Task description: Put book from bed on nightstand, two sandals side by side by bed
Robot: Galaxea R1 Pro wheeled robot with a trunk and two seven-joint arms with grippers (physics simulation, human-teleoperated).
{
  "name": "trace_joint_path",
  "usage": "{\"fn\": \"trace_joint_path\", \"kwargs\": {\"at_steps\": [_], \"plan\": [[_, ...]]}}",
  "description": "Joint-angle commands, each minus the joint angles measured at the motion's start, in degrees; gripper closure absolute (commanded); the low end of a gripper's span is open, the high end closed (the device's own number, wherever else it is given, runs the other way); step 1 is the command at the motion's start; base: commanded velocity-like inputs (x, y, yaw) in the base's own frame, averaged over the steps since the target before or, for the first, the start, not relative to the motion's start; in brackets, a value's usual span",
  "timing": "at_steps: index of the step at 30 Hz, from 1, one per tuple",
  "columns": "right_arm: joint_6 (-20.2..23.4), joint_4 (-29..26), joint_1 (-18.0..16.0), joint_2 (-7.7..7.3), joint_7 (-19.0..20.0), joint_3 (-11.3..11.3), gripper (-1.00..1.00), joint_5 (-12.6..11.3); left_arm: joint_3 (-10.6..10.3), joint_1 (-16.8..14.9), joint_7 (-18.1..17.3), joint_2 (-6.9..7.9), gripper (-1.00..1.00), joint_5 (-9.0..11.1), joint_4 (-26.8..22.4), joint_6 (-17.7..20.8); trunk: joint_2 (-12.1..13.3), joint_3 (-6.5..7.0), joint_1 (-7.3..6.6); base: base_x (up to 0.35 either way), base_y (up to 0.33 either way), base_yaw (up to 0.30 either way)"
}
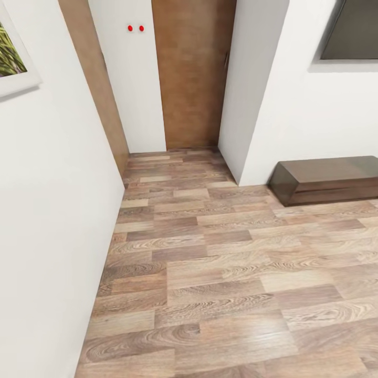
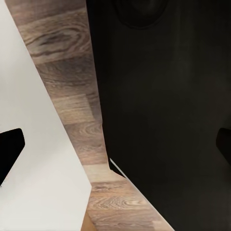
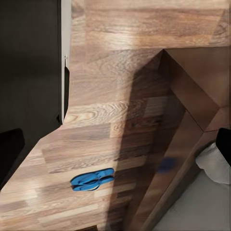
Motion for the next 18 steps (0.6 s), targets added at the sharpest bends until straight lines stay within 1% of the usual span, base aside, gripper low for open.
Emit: {"fn": "trace_joint_path", "kwargs": {"at_steps": [1,18], "plan": [[0.5,-0.1,0.0,-0.01,-0.2,0.5,-1.0,0.0,-0.5,0.0,0.2,0.02,-1.0,0.5,0.0,-0.2,0.0,-0.04,0.01,0.134,0.0,0.0],[0.5,-0.1,0.0,-0.01,-0.2,0.5,-1.0,0.0,-0.5,0.0,0.2,0.02,-1.0,0.5,0.0,-0.2,0.0,-0.04,0.01,0.134,0.0,0.0]]}}
